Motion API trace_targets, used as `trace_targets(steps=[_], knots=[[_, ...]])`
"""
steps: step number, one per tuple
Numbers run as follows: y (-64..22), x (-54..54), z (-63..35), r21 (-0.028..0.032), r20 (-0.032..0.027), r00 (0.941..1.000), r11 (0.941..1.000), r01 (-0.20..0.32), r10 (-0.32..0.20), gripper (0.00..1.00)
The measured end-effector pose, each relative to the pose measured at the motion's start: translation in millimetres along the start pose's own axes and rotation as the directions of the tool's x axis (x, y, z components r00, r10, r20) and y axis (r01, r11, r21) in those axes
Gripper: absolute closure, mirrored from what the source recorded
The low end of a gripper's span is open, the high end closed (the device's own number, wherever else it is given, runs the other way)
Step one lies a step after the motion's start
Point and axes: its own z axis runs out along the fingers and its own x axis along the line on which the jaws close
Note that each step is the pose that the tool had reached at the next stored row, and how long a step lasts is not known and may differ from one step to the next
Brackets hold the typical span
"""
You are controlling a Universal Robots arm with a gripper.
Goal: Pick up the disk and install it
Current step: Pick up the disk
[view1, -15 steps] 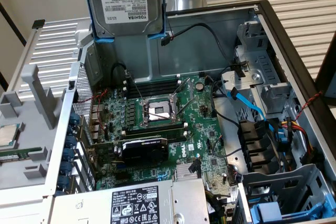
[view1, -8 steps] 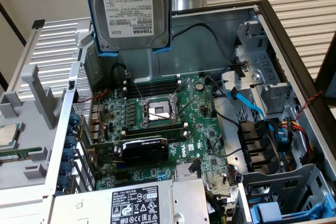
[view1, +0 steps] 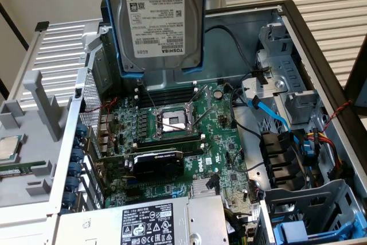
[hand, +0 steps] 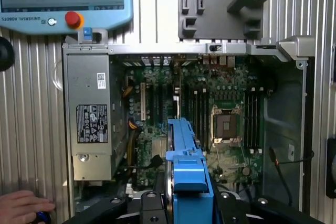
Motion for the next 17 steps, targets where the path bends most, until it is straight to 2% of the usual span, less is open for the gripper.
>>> trace_targets(steps=[4,6,8,10,13,17], knots=[[-17.7,1.3,1.6,-0.0018,0.0000,1.0000,1.0000,0.000,0.000,0.63],[-25.8,2.4,2.2,-0.0061,0.0000,1.0000,1.0000,0.000,0.000,0.63],[-31.8,5.9,2.5,-0.0124,-0.0004,1.0000,0.9999,-0.001,0.000,0.63],[-37.2,11.2,2.8,-0.0162,-0.0004,1.0000,0.9999,-0.001,0.001,0.63],[-45.6,19.1,3.1,-0.0194,-0.0005,1.0000,0.9998,-0.001,0.001,0.63],[-61.4,24.2,3.8,-0.0221,-0.0006,1.0000,0.9998,-0.001,0.001,0.63]])
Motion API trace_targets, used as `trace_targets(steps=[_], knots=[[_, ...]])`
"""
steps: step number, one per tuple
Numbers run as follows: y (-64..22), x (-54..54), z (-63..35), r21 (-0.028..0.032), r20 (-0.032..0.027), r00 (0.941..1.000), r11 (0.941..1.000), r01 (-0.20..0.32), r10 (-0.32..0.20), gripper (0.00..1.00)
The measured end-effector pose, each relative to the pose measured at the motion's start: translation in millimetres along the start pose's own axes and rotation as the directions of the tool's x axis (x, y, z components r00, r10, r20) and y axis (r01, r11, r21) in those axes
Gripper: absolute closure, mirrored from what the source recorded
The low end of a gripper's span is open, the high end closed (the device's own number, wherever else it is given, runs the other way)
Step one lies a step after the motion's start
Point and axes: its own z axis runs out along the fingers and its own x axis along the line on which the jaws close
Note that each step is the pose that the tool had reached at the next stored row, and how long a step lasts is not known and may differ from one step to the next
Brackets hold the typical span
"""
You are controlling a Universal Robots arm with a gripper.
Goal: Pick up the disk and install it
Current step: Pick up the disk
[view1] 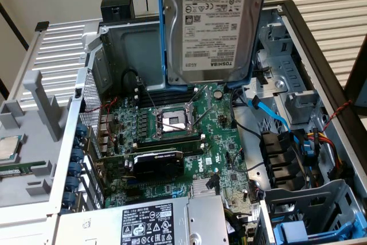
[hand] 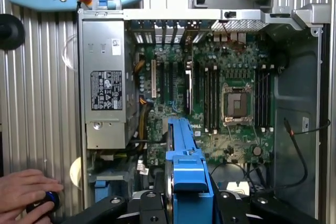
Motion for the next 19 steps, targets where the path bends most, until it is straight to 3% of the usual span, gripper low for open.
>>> trace_targets(steps=[3,9,19], knots=[[-10.4,5.0,0.1,-0.0038,0.0000,1.0000,1.0000,0.000,0.000,0.63],[-22.9,22.4,0.0,-0.0089,0.0005,1.0000,1.0000,0.000,0.000,0.63],[-57.9,41.5,0.3,-0.0093,0.0007,1.0000,1.0000,0.000,0.000,0.63]])
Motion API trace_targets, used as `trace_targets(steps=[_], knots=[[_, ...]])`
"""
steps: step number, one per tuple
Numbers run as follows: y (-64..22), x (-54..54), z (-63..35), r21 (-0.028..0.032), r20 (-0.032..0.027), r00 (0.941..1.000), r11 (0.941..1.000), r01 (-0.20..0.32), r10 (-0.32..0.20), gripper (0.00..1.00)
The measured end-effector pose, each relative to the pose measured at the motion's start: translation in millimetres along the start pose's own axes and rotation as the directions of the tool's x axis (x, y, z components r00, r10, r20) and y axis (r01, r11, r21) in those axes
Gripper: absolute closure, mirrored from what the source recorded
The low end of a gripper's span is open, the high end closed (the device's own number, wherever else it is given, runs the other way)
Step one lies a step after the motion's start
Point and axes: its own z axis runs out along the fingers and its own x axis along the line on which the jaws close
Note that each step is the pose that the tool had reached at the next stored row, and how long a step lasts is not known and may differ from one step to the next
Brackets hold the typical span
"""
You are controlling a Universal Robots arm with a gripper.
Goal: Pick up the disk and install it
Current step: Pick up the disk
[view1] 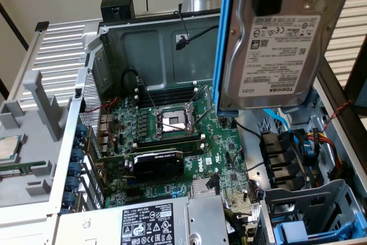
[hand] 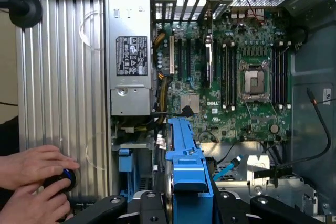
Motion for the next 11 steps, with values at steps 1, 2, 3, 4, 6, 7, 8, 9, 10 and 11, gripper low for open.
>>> trace_targets(steps=[1,2,3,4,6,7,8,9,10,11], knots=[[-1.9,0.6,0.1,0.0012,0.0003,1.0000,1.0000,0.000,0.000,0.63],[-3.3,0.8,0.0,0.0038,0.0002,1.0000,1.0000,0.000,0.000,0.63],[-4.3,1.2,0.1,0.0076,0.0003,1.0000,1.0000,0.000,0.000,0.63],[-5.0,1.6,0.0,0.0114,0.0004,1.0000,0.9999,0.001,-0.001,0.63],[-6.0,2.9,0.0,0.0186,0.0006,1.0000,0.9998,0.001,-0.001,0.63],[-6.6,4.3,0.0,0.0202,0.0006,1.0000,0.9998,0.001,-0.001,0.63],[-7.2,6.1,-0.1,0.0209,0.0007,1.0000,0.9998,0.001,-0.001,0.63],[-8.0,8.4,-0.1,0.0209,0.0008,1.0000,0.9998,0.001,-0.001,0.63],[-9.0,10.9,-0.2,0.0210,0.0007,1.0000,0.9998,0.001,-0.001,0.63],[-10.2,13.4,-0.3,0.0210,0.0007,1.0000,0.9998,0.001,-0.001,0.63]])
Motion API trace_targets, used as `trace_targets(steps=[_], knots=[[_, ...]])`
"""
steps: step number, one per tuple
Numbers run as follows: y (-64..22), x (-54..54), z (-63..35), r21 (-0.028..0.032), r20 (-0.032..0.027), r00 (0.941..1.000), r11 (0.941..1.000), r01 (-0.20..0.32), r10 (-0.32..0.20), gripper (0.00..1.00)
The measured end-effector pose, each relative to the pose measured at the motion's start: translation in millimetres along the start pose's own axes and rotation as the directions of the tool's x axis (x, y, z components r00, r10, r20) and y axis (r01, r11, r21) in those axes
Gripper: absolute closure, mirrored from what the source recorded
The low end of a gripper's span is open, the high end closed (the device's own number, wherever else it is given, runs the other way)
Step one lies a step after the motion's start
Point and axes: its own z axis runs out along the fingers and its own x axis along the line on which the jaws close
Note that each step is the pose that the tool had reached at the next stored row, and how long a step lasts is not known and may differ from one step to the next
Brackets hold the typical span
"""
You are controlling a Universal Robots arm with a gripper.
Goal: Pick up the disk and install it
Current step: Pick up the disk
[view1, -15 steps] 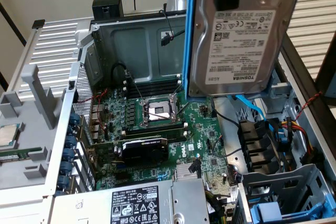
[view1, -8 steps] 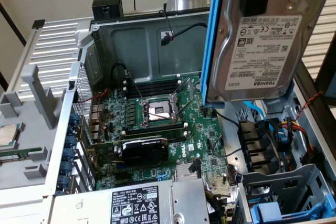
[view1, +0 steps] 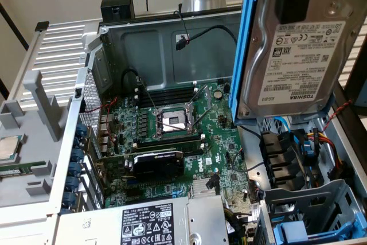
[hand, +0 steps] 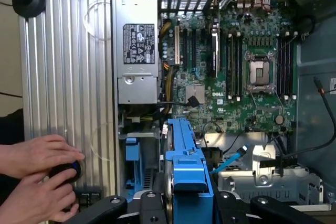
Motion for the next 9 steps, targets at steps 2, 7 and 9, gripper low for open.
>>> trace_targets(steps=[2,7,9], knots=[[-3.2,5.4,-0.1,0.0000,-0.0001,1.0000,1.0000,0.000,0.000,0.63],[-19.3,12.2,0.5,0.0000,0.0005,1.0000,1.0000,0.000,0.000,0.63],[-25.0,12.6,0.7,0.0000,0.0003,1.0000,1.0000,0.000,0.000,0.63]])
